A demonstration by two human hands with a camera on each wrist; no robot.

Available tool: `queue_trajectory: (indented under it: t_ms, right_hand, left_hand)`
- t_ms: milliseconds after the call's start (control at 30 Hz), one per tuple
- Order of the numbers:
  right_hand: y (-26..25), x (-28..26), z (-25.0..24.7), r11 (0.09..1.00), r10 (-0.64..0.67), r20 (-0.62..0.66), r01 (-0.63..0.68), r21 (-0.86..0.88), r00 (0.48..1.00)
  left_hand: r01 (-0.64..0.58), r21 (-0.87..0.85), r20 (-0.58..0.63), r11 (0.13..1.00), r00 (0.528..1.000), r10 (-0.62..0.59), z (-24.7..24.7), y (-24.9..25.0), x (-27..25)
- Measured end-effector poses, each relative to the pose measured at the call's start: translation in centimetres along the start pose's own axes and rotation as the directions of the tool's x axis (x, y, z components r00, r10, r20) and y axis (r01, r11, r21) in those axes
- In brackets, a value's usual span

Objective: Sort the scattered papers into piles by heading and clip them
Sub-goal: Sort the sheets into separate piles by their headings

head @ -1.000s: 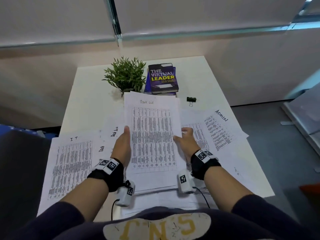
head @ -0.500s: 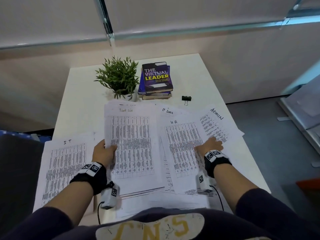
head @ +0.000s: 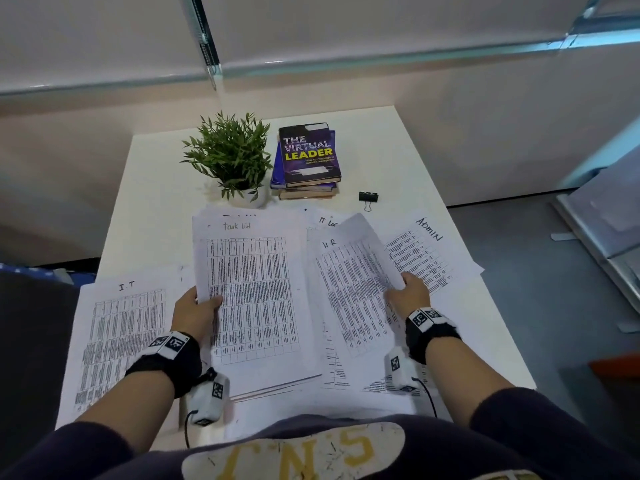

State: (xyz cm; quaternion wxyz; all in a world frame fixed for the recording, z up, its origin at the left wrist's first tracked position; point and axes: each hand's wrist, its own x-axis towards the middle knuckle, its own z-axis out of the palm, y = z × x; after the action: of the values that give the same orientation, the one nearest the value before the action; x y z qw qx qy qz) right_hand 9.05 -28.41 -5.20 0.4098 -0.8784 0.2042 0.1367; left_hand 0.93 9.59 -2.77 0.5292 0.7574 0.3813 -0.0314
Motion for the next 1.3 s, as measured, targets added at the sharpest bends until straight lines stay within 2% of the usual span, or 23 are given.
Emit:
queue_trajectory:
  t_ms: [100,200,300,400,467,600,700,800,867,967,1133,1200,1233,1300]
  right_hand:
    - [0.2,0.2,-1.2,0.981,0.035,0.035,-0.041,0.192,0.999]
    - [0.9,1.2,-2.4,0.925,0.201,-0.007,-0.187,0.330,0.980]
    - [2.0,1.7,-3.6,0.854,0.381,-0.064,-0.324,0.407,0.922]
    - [3.0,1.9,-4.3,0.851,0.493,-0.106,-0.453,0.266,0.864]
    - [3.0,1.7,-4.3,0.853,0.519,-0.137,-0.502,0.140,0.844]
    - [3.2,2.0,-4.2,0.845,0.533,-0.151,-0.534,0.035,0.833]
    - [3.1,1.9,-3.9,0.877,0.478,-0.158,-0.481,0.023,0.864]
    - [2.7,2.4,-3.6,0.878,0.468,-0.156,-0.477,-0.027,0.870]
    - [2.3,2.7,-3.4,0.865,0.499,-0.140,-0.502,0.012,0.856]
    - [2.0,2.2,-3.4,0.817,0.559,-0.100,-0.567,-0.102,0.823]
    - [1.3,3.0,-2.8,0.857,0.482,-0.097,-0.492,-0.155,0.871]
    - [0.7,3.3,-2.3,0.832,0.490,-0.013,-0.471,-0.293,0.872]
    - [0.3,3.5,-2.4,0.797,0.477,0.000,-0.432,-0.422,0.879]
    - [-0.1,3.4,-3.0,0.733,0.464,0.004,-0.380,-0.565,0.886]
  left_hand:
    - [-0.002,-0.007,0.029,1.000,1.000,0.002,0.3,0.1,0.2]
    - [-0.009,-0.012,0.032,1.000,0.999,0.009,0.4,0.2,0.5]
    - [-0.024,-0.014,0.033,1.000,0.999,0.025,0.6,0.4,0.4]
    - [-0.017,-0.018,0.049,1.000,0.999,0.018,0.6,0.4,0.4]
    - [-0.011,-0.022,0.055,1.000,0.998,0.012,0.5,0.3,0.4]
    - [-0.022,-0.017,0.042,1.000,0.999,0.023,0.4,0.3,0.2]
    - [-0.024,-0.016,0.041,1.000,0.999,0.024,0.2,0.3,0.0]
    - [-0.022,-0.021,0.045,1.000,0.999,0.023,0.0,0.3,-0.3]
    - [-0.031,-0.011,0.043,0.999,0.999,0.031,-0.2,0.4,-0.6]
    - [-0.040,0.000,0.043,0.999,0.998,0.040,-0.2,0.4,-0.8]
    - [-0.033,0.006,0.045,0.999,0.998,0.033,-0.3,0.3,-1.1]
    - [-0.033,0.010,0.039,0.999,0.999,0.032,-0.4,0.3,-1.1]
    - [-0.032,0.013,0.037,0.999,0.999,0.032,-0.4,0.2,-1.1]
    - [-0.037,0.022,0.035,0.999,0.999,0.036,-0.5,0.2,-1.1]
